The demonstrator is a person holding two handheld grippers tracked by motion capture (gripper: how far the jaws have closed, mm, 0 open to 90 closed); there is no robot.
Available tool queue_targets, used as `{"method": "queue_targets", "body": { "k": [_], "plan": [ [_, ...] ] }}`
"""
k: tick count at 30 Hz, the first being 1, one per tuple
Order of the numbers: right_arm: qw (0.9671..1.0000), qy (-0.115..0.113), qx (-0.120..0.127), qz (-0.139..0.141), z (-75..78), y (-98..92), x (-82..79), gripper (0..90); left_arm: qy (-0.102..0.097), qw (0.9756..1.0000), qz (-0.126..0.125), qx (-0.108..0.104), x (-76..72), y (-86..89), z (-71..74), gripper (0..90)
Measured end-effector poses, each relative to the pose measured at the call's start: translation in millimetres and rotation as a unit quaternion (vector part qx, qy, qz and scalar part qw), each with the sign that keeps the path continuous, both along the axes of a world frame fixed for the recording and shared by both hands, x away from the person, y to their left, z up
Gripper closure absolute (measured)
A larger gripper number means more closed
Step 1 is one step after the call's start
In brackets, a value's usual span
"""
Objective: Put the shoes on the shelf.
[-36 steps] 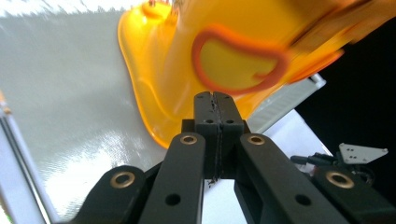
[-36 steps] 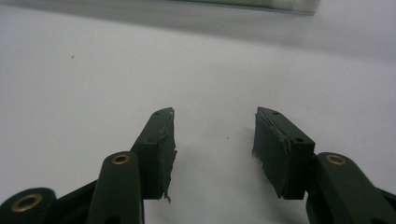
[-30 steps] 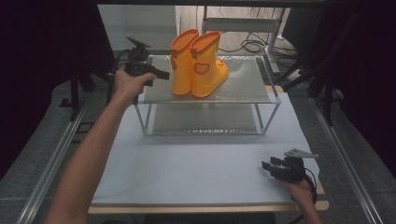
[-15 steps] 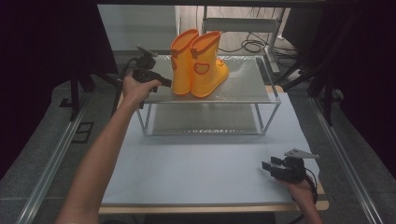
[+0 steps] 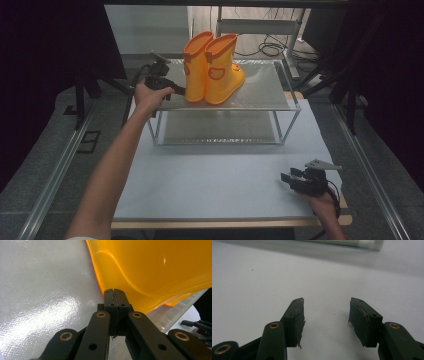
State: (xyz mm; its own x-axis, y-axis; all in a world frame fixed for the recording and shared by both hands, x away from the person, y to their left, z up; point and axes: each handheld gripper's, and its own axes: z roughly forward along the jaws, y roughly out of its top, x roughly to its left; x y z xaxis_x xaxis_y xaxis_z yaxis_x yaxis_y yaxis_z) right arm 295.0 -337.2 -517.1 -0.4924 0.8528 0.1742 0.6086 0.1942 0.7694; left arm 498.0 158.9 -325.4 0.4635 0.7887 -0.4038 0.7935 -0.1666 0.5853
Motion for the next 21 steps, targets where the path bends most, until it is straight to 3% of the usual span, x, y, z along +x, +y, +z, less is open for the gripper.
{"method": "queue_targets", "body": {
  "k": [14, 21],
  "plan": [
    [1.0000, 0.004, -0.002, -0.001, -2.0, 0.8, 1.4, 45.2, -0.004, 1.0000, -0.007, -0.001, -1.8, -6.1, 1.0, 90.0],
    [1.0000, 0.005, -0.003, -0.001, -2.0, 1.0, 1.3, 45.3, -0.004, 0.9996, -0.029, -0.003, -4.9, -20.9, 3.6, 90.0]
  ]
}}
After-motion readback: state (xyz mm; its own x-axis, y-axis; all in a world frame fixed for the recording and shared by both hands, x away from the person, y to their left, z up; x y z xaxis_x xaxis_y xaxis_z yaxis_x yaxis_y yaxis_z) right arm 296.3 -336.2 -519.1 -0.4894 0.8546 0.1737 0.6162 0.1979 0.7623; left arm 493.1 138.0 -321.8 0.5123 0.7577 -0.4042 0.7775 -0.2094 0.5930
